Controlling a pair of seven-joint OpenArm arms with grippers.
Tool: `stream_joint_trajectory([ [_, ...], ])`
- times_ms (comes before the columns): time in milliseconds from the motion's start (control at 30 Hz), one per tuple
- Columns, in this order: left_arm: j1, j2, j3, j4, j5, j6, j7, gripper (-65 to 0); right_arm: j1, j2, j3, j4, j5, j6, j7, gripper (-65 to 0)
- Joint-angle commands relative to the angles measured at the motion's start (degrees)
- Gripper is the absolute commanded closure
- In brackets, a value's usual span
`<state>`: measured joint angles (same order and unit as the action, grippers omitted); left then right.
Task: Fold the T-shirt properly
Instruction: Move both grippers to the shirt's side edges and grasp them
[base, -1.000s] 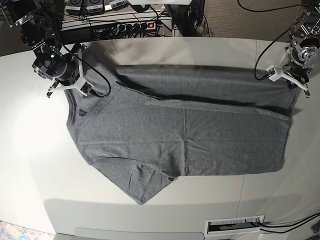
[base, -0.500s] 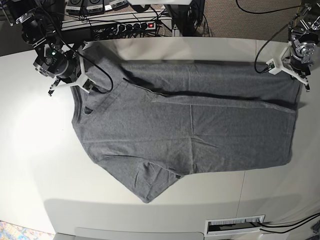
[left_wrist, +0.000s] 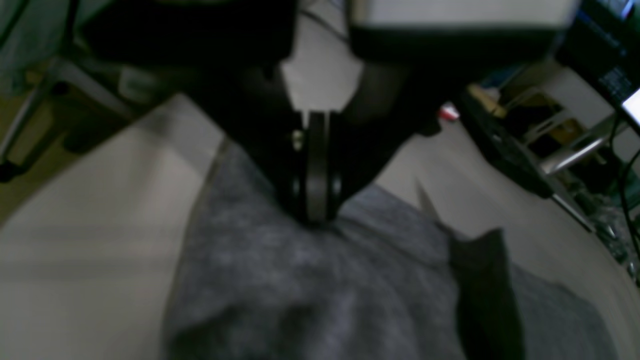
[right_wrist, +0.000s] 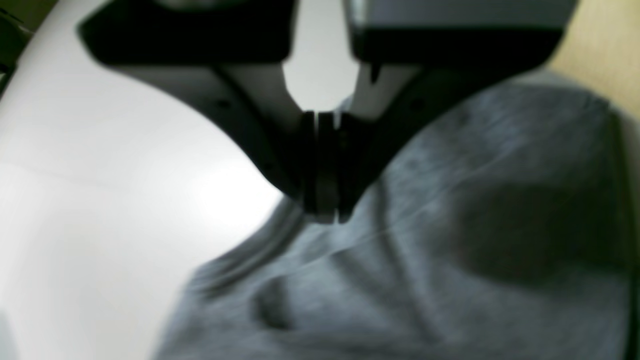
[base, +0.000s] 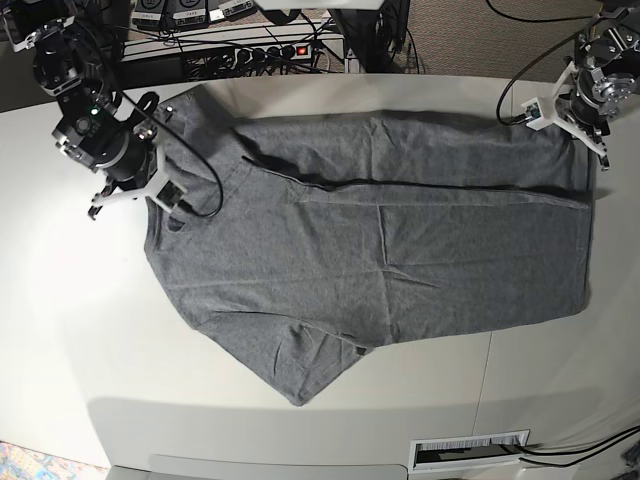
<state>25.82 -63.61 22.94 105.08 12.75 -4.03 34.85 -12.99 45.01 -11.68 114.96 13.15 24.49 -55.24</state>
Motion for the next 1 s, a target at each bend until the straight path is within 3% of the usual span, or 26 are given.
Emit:
stream_joint_trajectory([
  [0, -0.28, -1.18, -0.33, 0.63, 0.50, 0.98, -0.81, 0.0, 0.83, 0.37, 1.53, 0.81, -0.66, -0.22, 0.96, -4.9],
  [133, -0.50, -1.14, -0.33, 0.63, 0.72, 1.07, -2.58, 0.0, 1.09, -2.29, 2.82, 0.81, -0.72, -0.22, 2.62, -16.1],
  [367, -0.92, -1.16, -0.31, 0.59, 0.70, 1.05, -1.81, 0.0, 3.48, -7.19, 2.78, -0.02, -0.79, -0.04, 4.70, -16.1],
  [567, -0.98, -1.16, -0.31, 0.59, 1.97, 1.05, -1.81, 0.0, 9.70, -10.49, 2.73, -7.34, -1.20, -0.07, 7.26, -16.1],
  [633, -1.27, -1.16, -0.33, 0.59, 3.72, 1.22, -1.64, -5.7, 12.22, -11.85, 2.73, -9.46, -1.20, -0.09, 7.28, -16.1],
  [733, -1.27, -1.18, -0.33, 0.59, 5.86, 4.09, -1.25, -11.2, 15.37, -13.42, 2.73, -11.08, -1.20, -0.11, 7.30, -16.1],
  [967, -1.27, -1.20, -0.37, 3.39, 7.02, 7.02, 1.07, -11.3, 21.18, -16.02, 2.73, -15.85, -1.18, -0.15, 7.50, -16.1],
])
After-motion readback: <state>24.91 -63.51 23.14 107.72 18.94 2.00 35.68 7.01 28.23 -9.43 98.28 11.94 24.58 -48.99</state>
